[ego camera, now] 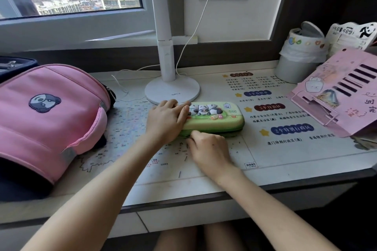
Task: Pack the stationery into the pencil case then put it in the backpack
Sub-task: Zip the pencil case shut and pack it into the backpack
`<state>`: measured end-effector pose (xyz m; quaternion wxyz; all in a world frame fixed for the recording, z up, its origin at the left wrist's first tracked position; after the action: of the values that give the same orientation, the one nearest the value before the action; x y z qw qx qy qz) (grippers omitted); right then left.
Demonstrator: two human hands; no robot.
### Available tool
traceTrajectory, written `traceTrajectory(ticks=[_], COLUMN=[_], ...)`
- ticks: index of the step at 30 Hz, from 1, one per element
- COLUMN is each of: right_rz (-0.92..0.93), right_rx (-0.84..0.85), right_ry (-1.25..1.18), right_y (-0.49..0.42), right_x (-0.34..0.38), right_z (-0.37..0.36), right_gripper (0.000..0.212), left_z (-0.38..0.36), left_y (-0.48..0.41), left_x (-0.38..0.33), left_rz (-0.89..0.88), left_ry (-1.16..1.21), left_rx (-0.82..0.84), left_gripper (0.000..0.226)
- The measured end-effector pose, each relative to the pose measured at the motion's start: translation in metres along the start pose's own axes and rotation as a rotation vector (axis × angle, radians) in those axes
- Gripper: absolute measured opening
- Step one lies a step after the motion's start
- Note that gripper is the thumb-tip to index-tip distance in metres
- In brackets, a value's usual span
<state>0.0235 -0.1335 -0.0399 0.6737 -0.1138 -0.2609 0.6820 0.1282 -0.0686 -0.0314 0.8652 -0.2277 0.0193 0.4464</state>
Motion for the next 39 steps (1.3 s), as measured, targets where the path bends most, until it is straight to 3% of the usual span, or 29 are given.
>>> traceTrajectory(ticks=[4,7,12,17,19,21,22,23,25,26,28,30,34,36,39], right_rz=[-0.090,-0.212,-0.224,-0.218,-0.203,-0.133,-0.082,-0.027,0.058,0.123,0.185,0.151,0.034,-0.120,-0.404], right_rx=[-0.025,-0.010,0.035,0.399,0.515,0.398,0.298,0.269,0.452,0.543,0.494,0.403,0.356,0.367,0.386], right_ry=[0.145,0.184,0.206,0.012,0.089,0.303,0.284,0.166,-0.016,0.077,0.295,0.362,0.462,0.513,0.518], right_y=[0.019,0.032,-0.011,-0.080,-0.092,-0.101,-0.100,-0.094,-0.070,-0.056,-0.048,-0.047,-0.035,-0.028,-0.022], right_x=[-0.063,-0.125,-0.167,-0.175,-0.163,-0.137,-0.118,-0.096,-0.058,-0.044,-0.042,-0.050,-0.072,-0.096,-0.131], right_z=[0.026,0.048,0.048,-0.001,-0.009,0.011,0.022,0.028,0.012,-0.001,-0.013,-0.010,0.003,0.013,0.029], right_gripper=[0.029,0.017,0.015,0.020,0.021,0.025,0.026,0.030,0.064,0.084,0.100,0.096,0.091,0.092,0.092], left_z=[0.007,0.006,0.008,0.007,0.005,0.003,0.003,0.002,0.000,0.002,0.007,0.018,0.064,0.086,0.110], left_y=[0.004,0.004,0.005,0.003,0.003,0.003,0.002,0.002,0.001,0.003,0.007,0.019,0.053,0.069,0.088], left_x=[-0.004,-0.005,-0.008,-0.007,-0.006,-0.006,-0.005,-0.004,-0.002,0.000,0.007,0.014,0.017,0.026,0.060], left_rz=[-0.023,-0.055,-0.123,-0.143,-0.131,-0.113,-0.100,-0.085,-0.060,-0.038,0.047,0.120,-0.002,-0.020,0.137], left_ry=[-0.004,0.025,0.063,0.048,0.032,0.008,0.003,0.007,0.041,0.082,0.215,0.255,-0.041,-0.218,-0.436], left_rx=[-0.091,-0.101,-0.100,-0.090,-0.077,-0.036,-0.014,0.011,0.060,0.078,0.092,0.052,-0.157,-0.220,-0.226], left_gripper=[0.056,0.051,0.049,0.049,0.051,0.053,0.055,0.056,0.053,0.049,0.039,0.034,0.025,0.025,0.024])
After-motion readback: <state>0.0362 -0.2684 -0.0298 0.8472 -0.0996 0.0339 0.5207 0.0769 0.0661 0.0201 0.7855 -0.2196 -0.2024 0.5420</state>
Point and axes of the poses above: each hand's wrist, its own y-axis away from the middle knuckle, its own z-axis out of the back of the hand, x = y × z, the point moved 9 cm from there along -y, towards the middle knuckle, and after that the axes turned 4 degrees about y, right-handed, at the moved point
